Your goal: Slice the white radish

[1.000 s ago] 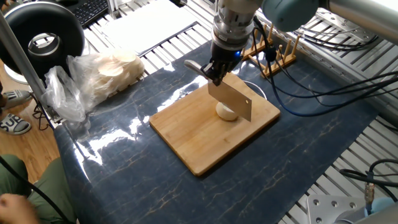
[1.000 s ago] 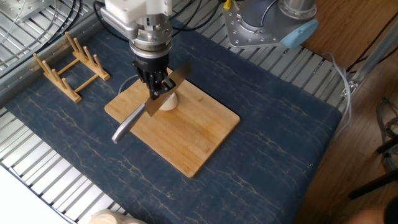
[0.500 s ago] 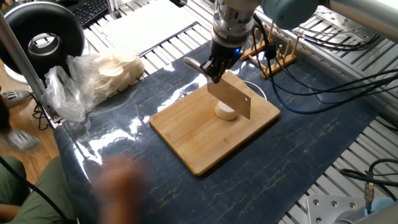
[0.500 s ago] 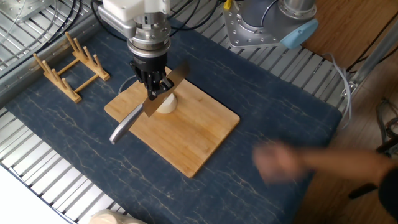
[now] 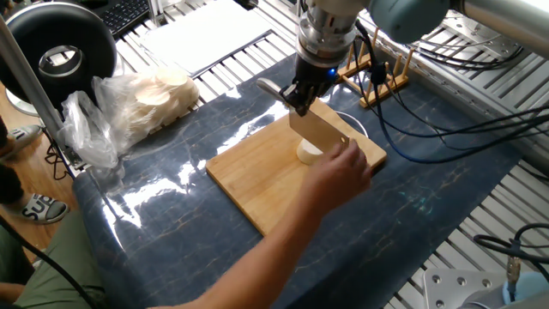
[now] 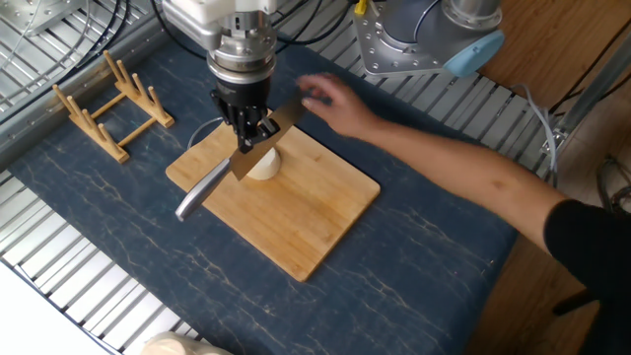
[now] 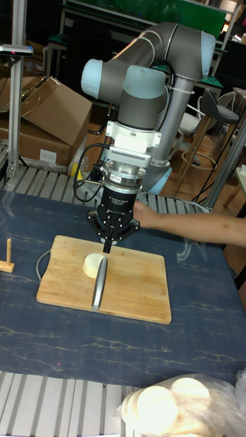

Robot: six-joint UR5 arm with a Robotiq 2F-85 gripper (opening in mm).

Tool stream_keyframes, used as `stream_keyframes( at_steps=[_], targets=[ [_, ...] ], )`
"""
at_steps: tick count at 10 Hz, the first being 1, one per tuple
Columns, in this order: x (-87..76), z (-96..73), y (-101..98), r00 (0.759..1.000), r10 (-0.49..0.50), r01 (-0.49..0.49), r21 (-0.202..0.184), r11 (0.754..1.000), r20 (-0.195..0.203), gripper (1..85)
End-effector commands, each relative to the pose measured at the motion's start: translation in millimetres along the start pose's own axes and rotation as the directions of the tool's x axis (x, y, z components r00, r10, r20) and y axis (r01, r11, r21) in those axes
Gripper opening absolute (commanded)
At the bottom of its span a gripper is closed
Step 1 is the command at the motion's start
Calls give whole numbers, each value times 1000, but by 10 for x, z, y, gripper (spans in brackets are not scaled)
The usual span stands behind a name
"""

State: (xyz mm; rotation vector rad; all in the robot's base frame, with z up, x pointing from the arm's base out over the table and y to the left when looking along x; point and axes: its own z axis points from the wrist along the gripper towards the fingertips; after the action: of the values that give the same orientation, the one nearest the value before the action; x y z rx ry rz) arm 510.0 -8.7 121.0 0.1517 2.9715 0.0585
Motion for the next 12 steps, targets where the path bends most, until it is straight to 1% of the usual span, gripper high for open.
stream_keyframes(
  at_steps=[1, 3, 12],
  targets=[
    [61, -7, 14, 1000, 18, -17, -8, 1000, 10, 10],
    [91, 5, 30, 1000, 22, -22, -5, 1000, 12, 10],
    [101, 35, 19, 999, 33, -34, 13, 999, 21, 10]
  ],
)
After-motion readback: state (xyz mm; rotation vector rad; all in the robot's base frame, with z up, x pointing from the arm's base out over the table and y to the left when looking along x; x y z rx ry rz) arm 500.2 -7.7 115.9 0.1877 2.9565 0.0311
